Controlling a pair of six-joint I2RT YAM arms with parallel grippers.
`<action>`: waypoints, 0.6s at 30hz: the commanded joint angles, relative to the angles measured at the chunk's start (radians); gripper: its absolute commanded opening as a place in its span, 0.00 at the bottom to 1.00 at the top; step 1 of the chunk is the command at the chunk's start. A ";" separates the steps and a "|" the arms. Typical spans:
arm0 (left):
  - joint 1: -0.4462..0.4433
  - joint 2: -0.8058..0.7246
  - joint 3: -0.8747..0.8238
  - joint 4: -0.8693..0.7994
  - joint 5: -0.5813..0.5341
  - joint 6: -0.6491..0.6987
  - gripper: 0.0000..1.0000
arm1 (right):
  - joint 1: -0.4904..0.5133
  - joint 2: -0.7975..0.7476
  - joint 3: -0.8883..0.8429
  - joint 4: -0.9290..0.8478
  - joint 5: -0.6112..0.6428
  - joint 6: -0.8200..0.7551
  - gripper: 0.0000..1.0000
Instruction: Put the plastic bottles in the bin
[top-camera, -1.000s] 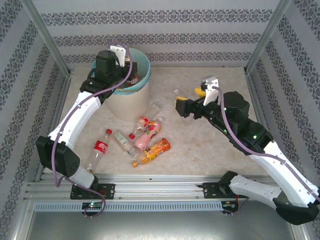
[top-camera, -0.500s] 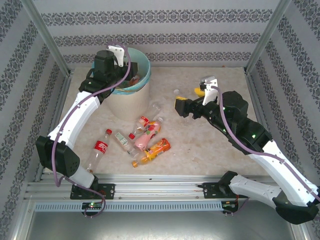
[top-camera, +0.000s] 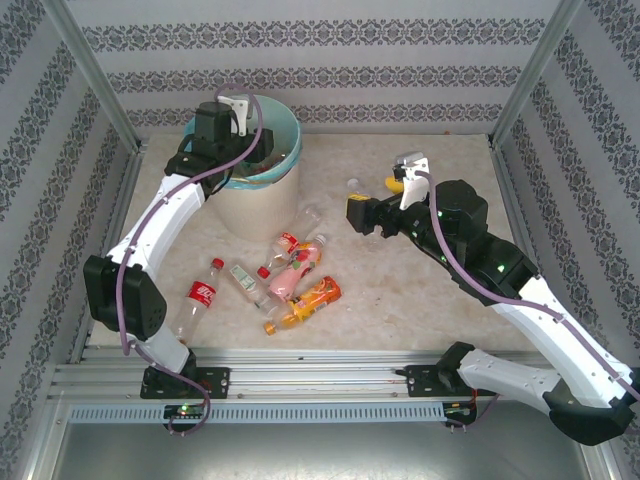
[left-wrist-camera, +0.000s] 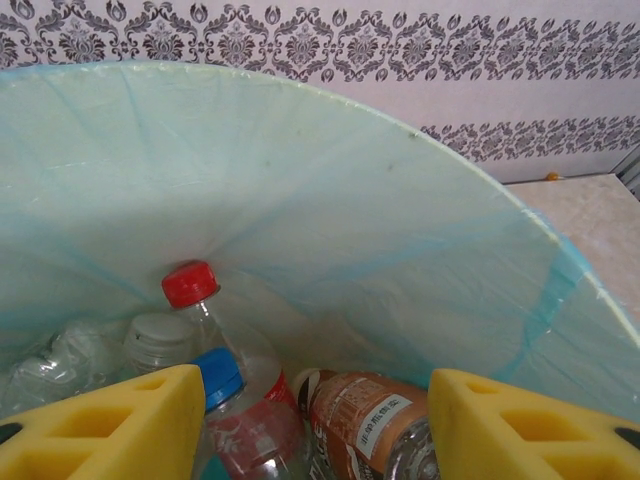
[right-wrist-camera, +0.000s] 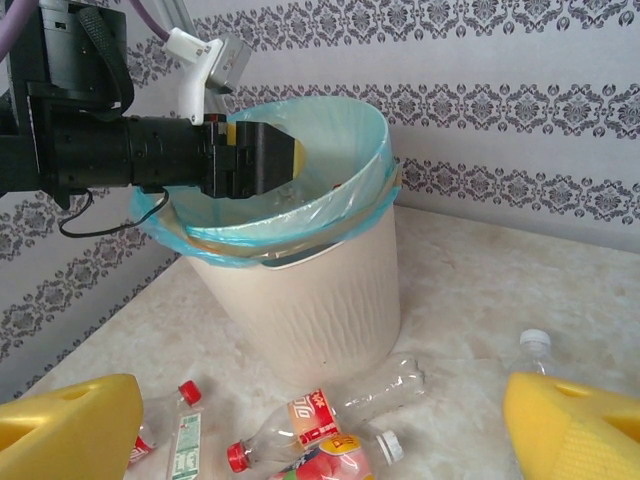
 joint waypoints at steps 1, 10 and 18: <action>0.017 -0.013 0.038 -0.015 0.013 -0.023 0.61 | 0.006 -0.003 0.015 -0.001 0.025 -0.002 0.93; 0.021 -0.088 0.084 -0.014 0.051 -0.021 0.61 | 0.007 0.107 0.118 -0.134 0.032 -0.011 0.93; 0.021 -0.305 0.011 -0.074 0.104 0.042 0.61 | 0.013 0.249 0.147 -0.238 -0.045 0.005 0.91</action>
